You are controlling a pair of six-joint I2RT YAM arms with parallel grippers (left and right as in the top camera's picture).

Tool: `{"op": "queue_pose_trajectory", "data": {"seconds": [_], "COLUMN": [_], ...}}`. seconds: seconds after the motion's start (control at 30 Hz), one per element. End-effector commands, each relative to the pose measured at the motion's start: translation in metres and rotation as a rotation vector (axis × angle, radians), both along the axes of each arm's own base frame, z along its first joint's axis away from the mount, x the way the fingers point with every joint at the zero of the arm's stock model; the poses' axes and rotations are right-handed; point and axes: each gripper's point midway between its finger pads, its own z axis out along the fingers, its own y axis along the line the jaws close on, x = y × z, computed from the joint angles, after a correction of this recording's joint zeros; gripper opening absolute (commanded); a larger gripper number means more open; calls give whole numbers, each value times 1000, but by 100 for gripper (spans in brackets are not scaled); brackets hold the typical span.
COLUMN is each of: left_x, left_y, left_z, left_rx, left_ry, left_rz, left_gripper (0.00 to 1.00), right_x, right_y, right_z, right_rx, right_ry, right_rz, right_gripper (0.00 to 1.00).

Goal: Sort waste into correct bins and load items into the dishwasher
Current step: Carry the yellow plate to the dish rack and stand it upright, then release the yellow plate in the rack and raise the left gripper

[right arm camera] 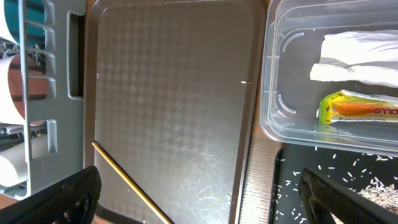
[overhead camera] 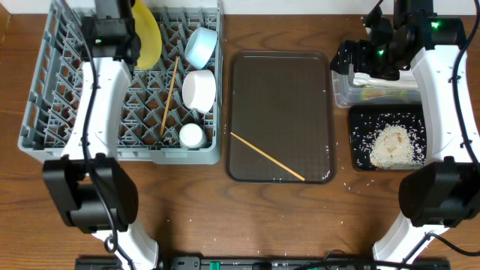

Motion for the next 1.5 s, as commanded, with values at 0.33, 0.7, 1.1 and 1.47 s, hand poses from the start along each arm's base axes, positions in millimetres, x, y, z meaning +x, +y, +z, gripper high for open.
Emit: {"op": "queue_pose_trajectory", "data": {"seconds": [0.33, 0.7, 1.1, 1.47], "left_x": [15, 13, 0, -50], "left_y": [-29, -43, -60, -110], "left_z": [-59, -63, -2, 42], "left_rx": [154, 165, 159, -139], "left_ry": [165, 189, 53, -3], "left_rz": [-25, -48, -36, -178], "left_gripper": [7, 72, 86, 87], "right_x": [-2, -2, -2, -2], "right_y": [10, 10, 10, 10], "right_z": [2, 2, 2, 2], "right_rx": [4, 4, 4, 4], "right_ry": [-4, -4, -4, -4], "right_rz": [20, 20, 20, 20], "right_gripper": [99, 99, 99, 99]}}
